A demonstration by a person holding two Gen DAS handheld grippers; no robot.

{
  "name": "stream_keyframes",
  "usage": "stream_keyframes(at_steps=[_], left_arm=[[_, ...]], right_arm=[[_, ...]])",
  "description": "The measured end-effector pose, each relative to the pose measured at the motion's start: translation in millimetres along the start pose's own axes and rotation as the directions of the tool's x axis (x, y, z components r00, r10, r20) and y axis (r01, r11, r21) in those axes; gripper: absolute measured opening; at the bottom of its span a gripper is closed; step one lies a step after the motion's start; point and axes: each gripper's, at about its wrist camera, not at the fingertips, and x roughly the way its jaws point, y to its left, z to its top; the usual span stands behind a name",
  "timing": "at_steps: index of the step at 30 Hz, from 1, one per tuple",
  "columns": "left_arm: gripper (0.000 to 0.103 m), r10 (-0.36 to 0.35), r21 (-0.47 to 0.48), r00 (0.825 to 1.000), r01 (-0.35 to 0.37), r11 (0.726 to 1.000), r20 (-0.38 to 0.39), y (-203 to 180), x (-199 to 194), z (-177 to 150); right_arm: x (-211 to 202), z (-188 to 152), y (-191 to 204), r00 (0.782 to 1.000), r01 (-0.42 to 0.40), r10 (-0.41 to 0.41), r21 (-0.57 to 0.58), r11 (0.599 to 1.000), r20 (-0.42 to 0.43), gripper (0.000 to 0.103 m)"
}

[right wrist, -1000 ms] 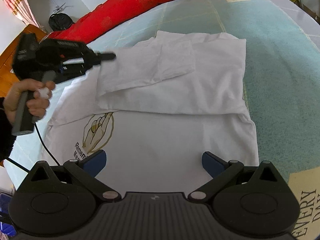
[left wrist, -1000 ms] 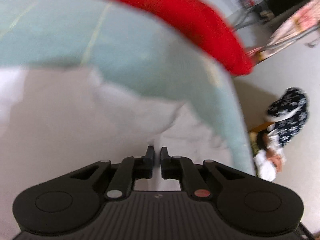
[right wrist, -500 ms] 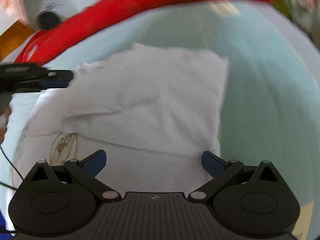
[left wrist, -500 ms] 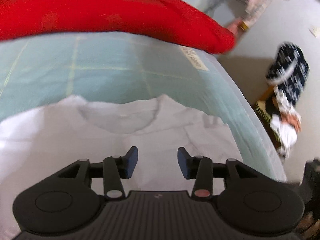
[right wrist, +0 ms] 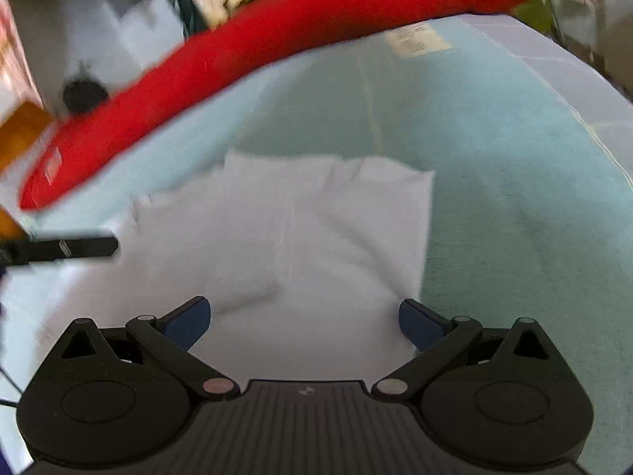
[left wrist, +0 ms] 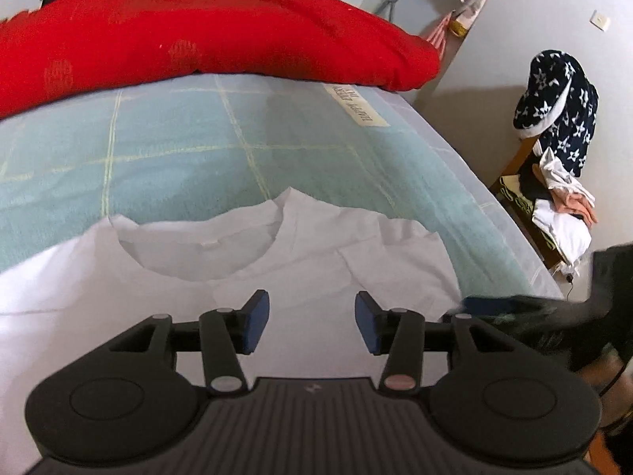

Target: Fold clothes

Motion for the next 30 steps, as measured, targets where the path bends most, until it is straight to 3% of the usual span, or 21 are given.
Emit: stream_keyframes(at_steps=[4, 7, 9, 13, 15, 19, 23, 26, 28, 30], left_arm=[[0.048, 0.001, -0.027, 1.0, -0.001, 1.0, 0.002, -0.2, 5.6, -0.6], [0.048, -0.01, -0.033, 1.0, 0.009, 0.999, -0.006, -3.3, 9.3, -0.1], [0.048, 0.001, 0.001, 1.0, -0.001, 1.0, -0.012, -7.1, 9.0, 0.9], [0.053, 0.005, 0.089, 0.999, -0.002, 0.996, -0.041, -19.2, 10.4, 0.7], [0.056, 0.01, 0.163, 0.999, -0.002, 0.987, -0.049, -34.6, 15.6, -1.4], [0.061, 0.015, 0.337, 0.998, 0.007, 0.941, -0.062, -75.6, 33.5, -7.1], [0.059, 0.067, 0.524, 0.997, -0.041, 0.851, -0.031, -116.1, 56.5, -20.0], [0.042, 0.109, 0.61, 0.994, -0.068, 0.789, -0.03, -135.8, 71.3, -29.0], [0.034, 0.13, 0.635, 0.991, -0.078, 0.768, -0.035, -141.7, 78.2, -33.2], [0.032, 0.144, 0.64, 0.989, -0.086, 0.764, -0.039, -142.4, 83.2, -35.4]], right_arm=[[-10.6, 16.3, 2.1, 0.995, -0.086, 0.085, 0.01, 0.996, 0.059, 0.103], [11.4, 23.2, 8.2, 0.995, -0.099, 0.099, -0.057, 0.993, 0.007, 0.103], [21.2, 16.7, 2.9, 0.997, -0.043, 0.04, -0.052, 0.998, -0.062, 0.103], [-17.6, -3.7, 1.5, 0.997, -0.059, 0.055, -0.077, 0.995, -0.051, 0.103], [-31.1, -18.7, 8.1, 0.994, -0.065, 0.058, -0.083, 0.994, -0.088, 0.103], [-35.5, -50.8, 22.7, 0.983, -0.065, 0.041, -0.132, 0.989, -0.181, 0.103], [-33.9, -62.7, 27.2, 0.98, -0.072, 0.055, -0.086, 0.994, -0.189, 0.103], [-36.3, -62.2, 25.6, 0.983, -0.073, 0.06, -0.068, 0.995, -0.171, 0.103], [-37.8, -60.7, 22.0, 0.985, -0.069, 0.058, -0.058, 0.996, -0.164, 0.103], [-38.9, -59.5, 17.2, 0.985, -0.064, 0.056, -0.046, 0.997, -0.161, 0.103]])
